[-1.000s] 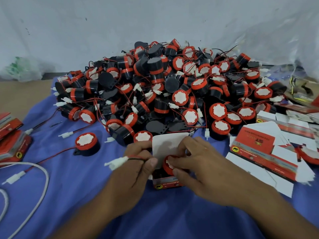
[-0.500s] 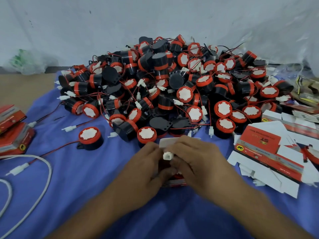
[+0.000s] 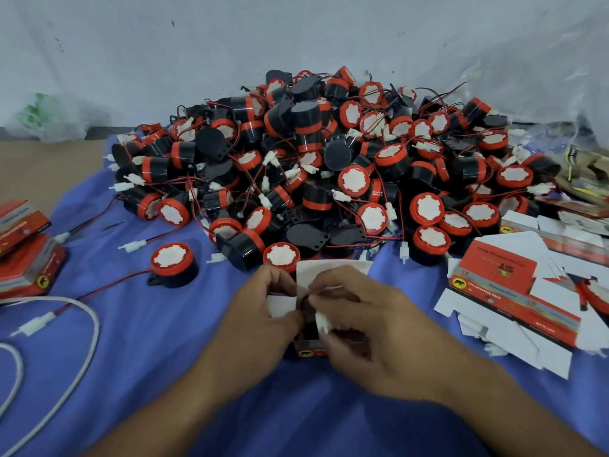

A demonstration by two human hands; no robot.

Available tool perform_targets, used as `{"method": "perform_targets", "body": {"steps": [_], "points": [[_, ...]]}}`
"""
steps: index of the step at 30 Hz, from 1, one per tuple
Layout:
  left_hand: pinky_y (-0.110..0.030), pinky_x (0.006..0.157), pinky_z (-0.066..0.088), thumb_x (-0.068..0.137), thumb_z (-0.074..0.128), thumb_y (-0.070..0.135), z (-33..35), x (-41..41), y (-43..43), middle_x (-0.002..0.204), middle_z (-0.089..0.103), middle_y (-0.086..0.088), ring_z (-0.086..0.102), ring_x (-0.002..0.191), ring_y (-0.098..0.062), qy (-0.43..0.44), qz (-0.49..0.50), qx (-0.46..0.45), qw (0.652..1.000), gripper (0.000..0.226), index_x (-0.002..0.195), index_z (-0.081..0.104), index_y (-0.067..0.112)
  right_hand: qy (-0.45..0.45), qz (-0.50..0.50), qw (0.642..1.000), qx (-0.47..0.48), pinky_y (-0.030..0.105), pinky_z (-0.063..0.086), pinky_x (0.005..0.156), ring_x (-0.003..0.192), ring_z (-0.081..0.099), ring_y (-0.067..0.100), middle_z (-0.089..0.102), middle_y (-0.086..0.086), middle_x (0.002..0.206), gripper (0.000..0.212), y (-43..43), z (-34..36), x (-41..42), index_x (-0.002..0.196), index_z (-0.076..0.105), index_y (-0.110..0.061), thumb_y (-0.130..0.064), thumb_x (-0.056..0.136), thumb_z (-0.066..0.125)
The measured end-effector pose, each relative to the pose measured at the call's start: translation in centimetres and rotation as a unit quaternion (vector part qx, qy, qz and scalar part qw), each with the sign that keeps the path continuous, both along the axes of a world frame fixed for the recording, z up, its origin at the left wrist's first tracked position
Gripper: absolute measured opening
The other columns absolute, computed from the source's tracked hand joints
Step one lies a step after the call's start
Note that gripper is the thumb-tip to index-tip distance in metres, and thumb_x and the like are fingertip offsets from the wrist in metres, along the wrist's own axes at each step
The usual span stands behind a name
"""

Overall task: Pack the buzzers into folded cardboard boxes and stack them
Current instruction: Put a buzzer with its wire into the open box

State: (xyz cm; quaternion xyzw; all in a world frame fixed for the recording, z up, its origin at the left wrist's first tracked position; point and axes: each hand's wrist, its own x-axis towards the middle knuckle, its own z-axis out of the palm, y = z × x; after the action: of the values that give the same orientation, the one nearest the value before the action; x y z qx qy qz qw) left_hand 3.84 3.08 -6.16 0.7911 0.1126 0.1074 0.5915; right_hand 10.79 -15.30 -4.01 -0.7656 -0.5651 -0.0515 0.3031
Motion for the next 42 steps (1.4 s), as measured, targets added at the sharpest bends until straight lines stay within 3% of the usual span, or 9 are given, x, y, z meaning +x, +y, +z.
{"method": "perform_targets", "body": {"steps": [5, 10, 16, 20, 25, 29, 33, 38, 42], "points": [[-0.023, 0.048, 0.048, 0.087, 0.068, 0.0, -0.1, -0.2, -0.4, 0.075, 0.069, 0.002, 0.059, 0.054, -0.008, -0.012, 0.003, -0.044, 0.999, 0.021, 0.093, 0.056, 0.017, 0.015, -0.027, 0.999, -0.034, 0.037, 0.053, 0.083, 0.101, 0.063, 0.018, 0.061, 0.003, 0.121, 0.027, 0.7, -0.5, 0.2, 0.12, 0.069, -0.008, -0.021, 0.101, 0.056], [-0.034, 0.052, 0.054, 0.085, 0.07, 0.007, 0.4, -0.4, -0.4, 0.086, 0.071, -0.002, 0.06, 0.052, -0.023, -0.041, 0.004, -0.1, 0.994, 0.022, 0.1, 0.054, 0.01, 0.054, -0.089, 0.995, 0.002, 0.028, 0.049, 0.077, 0.089, 0.058, 0.006, 0.07, -0.013, 0.087, 0.011, 1.5, -0.2, 0.0, 0.097, 0.077, -0.023, -0.022, 0.095, 0.066], [-0.037, 0.064, 0.06, 0.07, 0.073, 0.022, -0.1, -0.6, -0.8, 0.091, 0.069, -0.005, 0.069, 0.078, -0.024, -0.059, 0.026, -0.059, 0.996, 0.041, 0.105, 0.052, 0.018, 0.047, -0.054, 0.993, -0.098, 0.036, 0.038, 0.099, 0.123, 0.041, 0.008, 0.052, -0.015, 0.126, 0.024, 1.0, -0.1, -0.3, 0.102, 0.077, -0.031, -0.038, 0.101, 0.054], [-0.03, 0.074, 0.057, 0.077, 0.073, 0.027, 0.1, -0.9, -0.4, 0.09, 0.065, 0.005, 0.066, 0.086, -0.017, -0.113, 0.004, 0.051, 0.992, 0.03, 0.102, 0.059, 0.021, -0.004, -0.052, 0.985, -0.163, 0.039, 0.034, 0.099, 0.127, 0.034, 0.015, 0.039, -0.011, 0.132, 0.043, 0.6, 0.0, -0.7, 0.113, 0.068, -0.032, -0.058, 0.101, 0.036], [-0.017, 0.083, 0.045, 0.093, 0.056, 0.04, 0.2, -1.1, -0.4, 0.103, 0.058, 0.014, 0.059, 0.099, -0.01, -0.163, -0.079, 0.24, 0.954, 0.029, 0.097, 0.074, 0.018, 0.001, -0.009, 0.991, -0.137, 0.035, 0.04, 0.102, 0.123, 0.046, 0.022, 0.052, 0.002, 0.132, 0.024, 0.1, -0.1, 0.3, 0.112, 0.073, -0.022, -0.031, 0.102, 0.054], [-0.014, 0.089, 0.037, 0.093, 0.059, 0.037, -0.4, -0.7, -0.3, 0.108, 0.047, 0.017, 0.047, 0.108, -0.009, -0.129, -0.071, 0.27, 0.952, 0.018, 0.096, 0.072, 0.027, -0.033, -0.021, 0.997, -0.061, 0.02, 0.046, 0.094, 0.111, 0.06, 0.014, 0.06, -0.003, 0.132, 0.015, -0.8, -0.4, 1.1, 0.101, 0.078, -0.027, -0.028, 0.094, 0.065], [-0.008, 0.099, 0.03, 0.089, 0.059, 0.041, -1.1, -0.4, -0.1, 0.13, 0.036, 0.03, 0.035, 0.129, 0.002, -0.099, -0.072, 0.229, 0.966, 0.014, 0.101, 0.065, 0.037, -0.026, -0.06, 0.998, -0.022, 0.025, 0.051, 0.08, 0.1, 0.062, 0.01, 0.064, -0.001, 0.124, 0.027, -0.7, -1.1, 1.4, 0.086, 0.068, -0.014, -0.04, 0.091, 0.062], [-0.017, 0.089, 0.045, 0.094, 0.065, 0.026, -1.2, -0.1, 0.5, 0.122, 0.056, 0.019, 0.057, 0.113, -0.008, -0.105, -0.139, 0.177, 0.969, 0.011, 0.105, 0.065, 0.026, -0.076, -0.211, 0.975, 0.0, 0.034, 0.041, 0.093, 0.112, 0.047, 0.023, 0.054, 0.006, 0.123, 0.059, -0.5, -1.6, 1.6, 0.092, 0.061, -0.01, -0.062, 0.067, 0.072], [-0.02, 0.082, 0.046, 0.09, 0.064, 0.034, -1.1, 0.0, 0.9, 0.103, 0.055, 0.018, 0.057, 0.098, -0.01, -0.123, -0.103, 0.215, 0.963, 0.014, 0.102, 0.067, 0.028, 0.13, -0.306, 0.941, 0.06, 0.017, 0.042, 0.084, 0.105, 0.05, 0.009, 0.049, -0.009, 0.117, 0.075, -0.7, -1.3, 1.3, 0.114, 0.047, -0.026, -0.069, 0.058, 0.072]]}}
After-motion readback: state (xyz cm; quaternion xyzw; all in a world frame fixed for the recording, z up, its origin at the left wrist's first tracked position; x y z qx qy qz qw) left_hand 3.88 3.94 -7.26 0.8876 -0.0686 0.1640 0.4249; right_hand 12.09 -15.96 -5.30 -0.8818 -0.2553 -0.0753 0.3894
